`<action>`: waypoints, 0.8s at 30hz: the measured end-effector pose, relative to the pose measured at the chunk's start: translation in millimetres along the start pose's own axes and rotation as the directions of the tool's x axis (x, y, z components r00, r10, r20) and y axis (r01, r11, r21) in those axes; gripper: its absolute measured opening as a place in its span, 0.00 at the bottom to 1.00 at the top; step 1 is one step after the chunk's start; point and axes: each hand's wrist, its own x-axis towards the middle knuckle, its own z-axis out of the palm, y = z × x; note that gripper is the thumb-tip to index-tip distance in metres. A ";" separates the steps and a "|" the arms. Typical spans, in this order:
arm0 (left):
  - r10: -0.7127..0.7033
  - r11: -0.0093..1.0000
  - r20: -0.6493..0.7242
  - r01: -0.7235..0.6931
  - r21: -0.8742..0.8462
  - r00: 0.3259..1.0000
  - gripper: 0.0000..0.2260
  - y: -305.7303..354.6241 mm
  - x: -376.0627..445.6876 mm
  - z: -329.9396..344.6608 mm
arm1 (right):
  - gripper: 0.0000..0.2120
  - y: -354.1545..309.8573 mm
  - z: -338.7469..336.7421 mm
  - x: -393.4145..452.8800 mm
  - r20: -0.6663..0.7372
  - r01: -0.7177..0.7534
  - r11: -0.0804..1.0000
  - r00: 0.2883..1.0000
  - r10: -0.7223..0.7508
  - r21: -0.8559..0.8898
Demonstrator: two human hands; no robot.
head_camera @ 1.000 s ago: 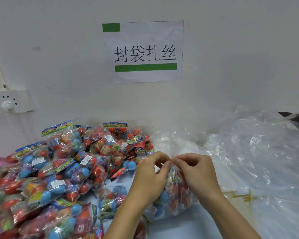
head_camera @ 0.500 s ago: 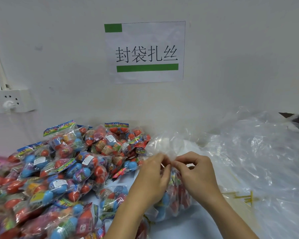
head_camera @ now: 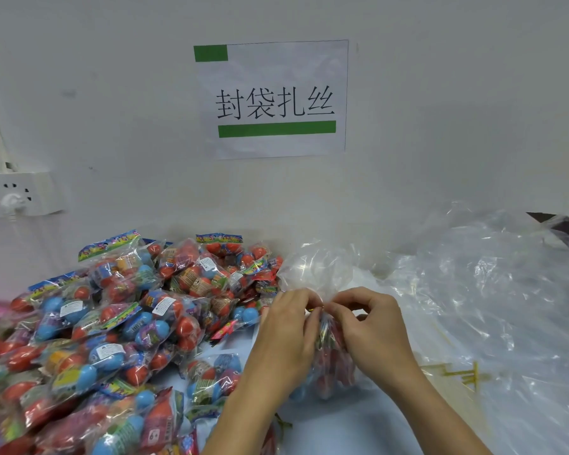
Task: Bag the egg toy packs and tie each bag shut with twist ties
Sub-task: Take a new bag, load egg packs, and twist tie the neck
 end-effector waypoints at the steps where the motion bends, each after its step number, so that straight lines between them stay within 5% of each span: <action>1: -0.005 1.000 -0.012 0.005 -0.004 1.000 0.08 -0.4 0.1 0.9 | 0.10 -0.1 0.4 0.0 -0.002 0.002 1.000 1.000 -0.002 0.000; 7: -0.054 0.996 -0.036 0.052 -0.068 0.998 0.11 4.6 -1.0 3.3 | 0.14 2.5 1.0 0.0 0.002 0.056 0.995 0.998 -0.056 -0.088; 12: 0.023 0.993 -0.075 -0.015 0.114 0.997 0.05 1.6 -0.2 3.6 | 0.15 3.7 2.7 0.8 -0.004 0.084 0.989 0.996 -0.085 -0.119; 19: -0.122 0.963 -0.081 0.098 -0.253 0.989 0.15 -1.3 1.7 2.1 | 0.12 3.7 3.6 -0.6 0.010 0.034 0.998 0.999 -0.033 -0.045; 24: -0.069 0.998 -0.118 0.069 -0.003 0.991 0.08 0.6 -0.2 2.9 | 0.14 5.1 4.9 0.0 -0.008 0.064 0.992 0.998 -0.065 -0.113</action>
